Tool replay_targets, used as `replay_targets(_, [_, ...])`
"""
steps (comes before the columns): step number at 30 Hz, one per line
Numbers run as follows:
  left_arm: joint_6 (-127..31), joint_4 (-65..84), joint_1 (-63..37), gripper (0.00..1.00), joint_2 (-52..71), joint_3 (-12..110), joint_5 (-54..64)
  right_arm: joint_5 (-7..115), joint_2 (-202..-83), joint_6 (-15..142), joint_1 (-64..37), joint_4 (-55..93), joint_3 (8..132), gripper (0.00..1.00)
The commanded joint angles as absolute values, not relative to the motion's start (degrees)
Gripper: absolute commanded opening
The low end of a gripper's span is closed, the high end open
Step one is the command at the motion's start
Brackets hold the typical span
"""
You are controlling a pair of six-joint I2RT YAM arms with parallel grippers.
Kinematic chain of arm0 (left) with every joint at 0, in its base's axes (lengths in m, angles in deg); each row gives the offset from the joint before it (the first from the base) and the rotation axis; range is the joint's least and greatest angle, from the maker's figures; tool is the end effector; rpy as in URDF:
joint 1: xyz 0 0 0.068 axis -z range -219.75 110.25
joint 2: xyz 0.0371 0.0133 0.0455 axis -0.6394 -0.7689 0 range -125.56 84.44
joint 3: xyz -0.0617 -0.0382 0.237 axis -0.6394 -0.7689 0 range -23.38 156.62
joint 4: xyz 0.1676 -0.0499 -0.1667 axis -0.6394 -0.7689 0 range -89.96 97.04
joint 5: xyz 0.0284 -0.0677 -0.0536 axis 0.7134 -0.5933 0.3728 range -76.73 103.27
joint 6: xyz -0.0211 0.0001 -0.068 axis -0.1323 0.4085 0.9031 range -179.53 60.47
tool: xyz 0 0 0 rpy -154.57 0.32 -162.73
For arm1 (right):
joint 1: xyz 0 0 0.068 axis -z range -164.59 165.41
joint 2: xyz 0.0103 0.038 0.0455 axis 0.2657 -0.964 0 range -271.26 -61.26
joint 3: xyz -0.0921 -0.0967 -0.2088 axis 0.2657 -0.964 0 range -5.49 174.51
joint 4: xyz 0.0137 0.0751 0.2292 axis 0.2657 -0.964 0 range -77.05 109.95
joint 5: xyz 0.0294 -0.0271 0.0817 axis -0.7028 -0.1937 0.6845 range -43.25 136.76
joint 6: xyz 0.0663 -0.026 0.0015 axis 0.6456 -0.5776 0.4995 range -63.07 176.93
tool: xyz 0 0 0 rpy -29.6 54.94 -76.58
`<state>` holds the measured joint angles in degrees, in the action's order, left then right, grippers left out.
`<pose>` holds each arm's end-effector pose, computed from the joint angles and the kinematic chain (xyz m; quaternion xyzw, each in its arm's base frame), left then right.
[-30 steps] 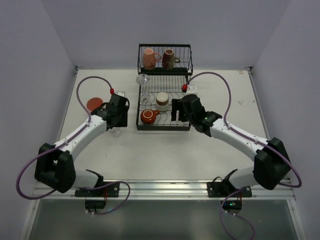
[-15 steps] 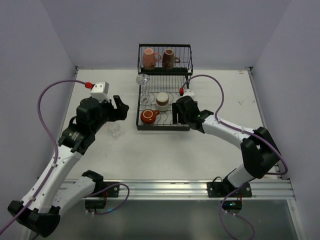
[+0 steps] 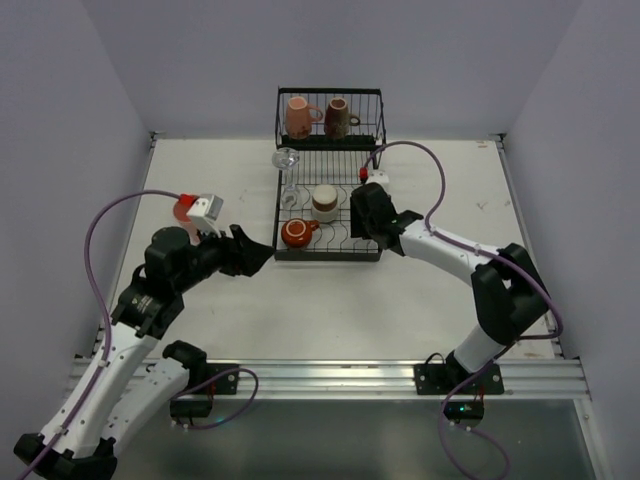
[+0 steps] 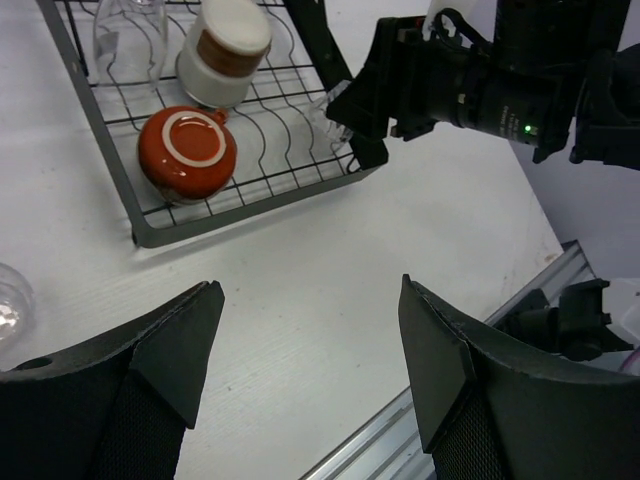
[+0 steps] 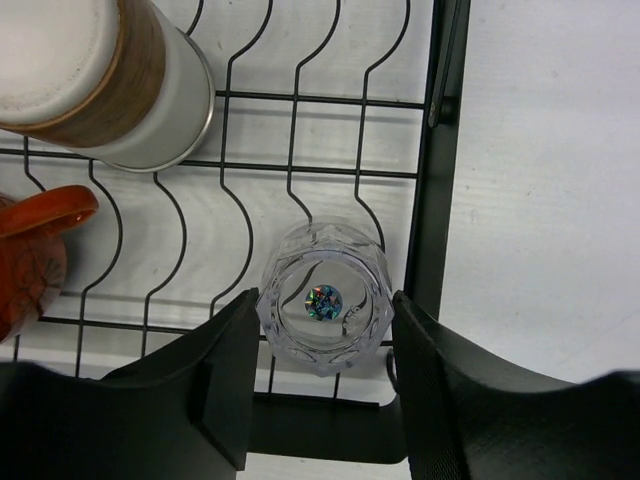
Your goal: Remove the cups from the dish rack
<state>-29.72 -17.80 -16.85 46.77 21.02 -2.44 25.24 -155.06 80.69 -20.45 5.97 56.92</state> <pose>0.1510 -0.0809 0.3043 0.0318 0.8054 -0.3572 0.4719 0.2949 0.1866 0.1944 -0.0253 0.9113 0.0357 0.4095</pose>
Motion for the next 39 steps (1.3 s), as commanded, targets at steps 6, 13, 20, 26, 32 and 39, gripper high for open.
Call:
replay_targets(6, [-23.2, -8.2, -17.1, 0.78, 47.3, 16.9, -11.2, 25.4, -139.2, 81.1, -20.4, 13.2, 53.8, 0.29])
replay_targets(13, [-12.9, 8.0, -17.0, 0.76, 46.4, 12.5, -17.0, 52.7, -117.9, 95.3, -20.4, 29.7, 36.6, 0.3])
replay_targets(20, [-3.7, 22.8, -12.2, 0.75, 43.0, 6.7, -19.3, 69.0, -114.9, 108.8, -20.3, 45.8, 29.5, 0.3])
replay_targets(26, [-2.0, 29.0, -7.0, 0.74, 38.2, 6.2, -16.4, 74.0, -116.5, 111.4, -20.4, 49.9, 28.7, 0.3])
replay_targets(32, [-1.2, 33.4, -6.6, 0.61, 37.2, 5.5, -14.2, 75.7, -118.0, 113.7, -20.3, 52.6, 26.8, 0.3])
replay_targets(39, [0.3, 37.5, -6.1, 0.42, 35.6, 5.4, -14.4, 77.0, -122.0, 114.8, -20.3, 55.4, 26.2, 0.3])
